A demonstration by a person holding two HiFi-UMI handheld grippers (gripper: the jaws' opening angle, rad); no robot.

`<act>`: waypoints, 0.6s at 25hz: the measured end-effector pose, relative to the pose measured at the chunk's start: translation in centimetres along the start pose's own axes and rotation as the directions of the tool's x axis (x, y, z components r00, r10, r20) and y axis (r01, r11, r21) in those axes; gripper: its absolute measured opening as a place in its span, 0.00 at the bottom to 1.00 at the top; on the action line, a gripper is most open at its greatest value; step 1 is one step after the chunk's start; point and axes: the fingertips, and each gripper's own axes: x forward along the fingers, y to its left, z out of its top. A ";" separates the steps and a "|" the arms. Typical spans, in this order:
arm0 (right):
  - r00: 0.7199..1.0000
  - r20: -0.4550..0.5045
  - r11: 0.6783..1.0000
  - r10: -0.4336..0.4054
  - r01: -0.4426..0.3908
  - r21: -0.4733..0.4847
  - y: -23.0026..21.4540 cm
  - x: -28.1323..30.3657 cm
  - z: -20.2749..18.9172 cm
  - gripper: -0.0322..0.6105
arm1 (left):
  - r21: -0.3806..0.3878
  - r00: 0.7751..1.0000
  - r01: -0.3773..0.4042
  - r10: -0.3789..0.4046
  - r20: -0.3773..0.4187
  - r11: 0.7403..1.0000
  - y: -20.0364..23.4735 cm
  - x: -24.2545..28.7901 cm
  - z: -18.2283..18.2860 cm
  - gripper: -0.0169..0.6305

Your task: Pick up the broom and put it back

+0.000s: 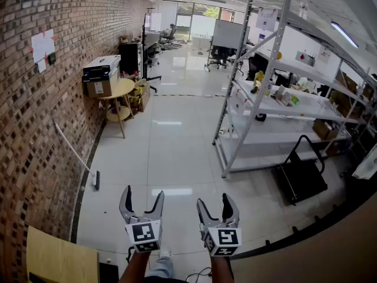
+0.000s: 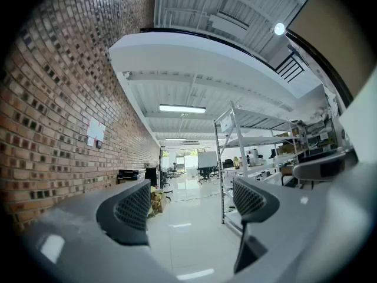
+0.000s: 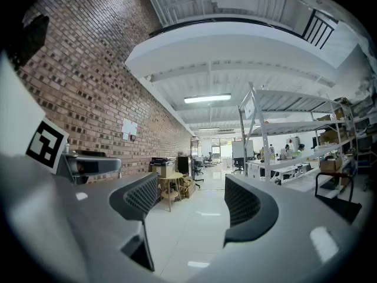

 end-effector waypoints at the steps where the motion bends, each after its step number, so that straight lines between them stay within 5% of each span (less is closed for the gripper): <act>1: 1.000 -0.010 1.000 0.005 -0.005 0.008 0.2 1.6 -0.4 0.59 | 0.006 1.000 0.017 -0.017 -0.004 1.000 0.0 1.6 -0.2 0.71; 11: 0.997 0.063 0.998 -0.050 0.052 -0.027 -1.7 15.7 3.8 0.59 | -0.055 0.983 0.171 -0.167 0.080 0.984 2.0 17.4 2.9 0.73; 15: 0.998 0.032 0.998 -0.061 0.061 -0.003 -2.0 19.2 2.7 0.59 | -0.091 0.980 0.197 -0.194 0.043 0.976 4.3 22.3 1.9 0.71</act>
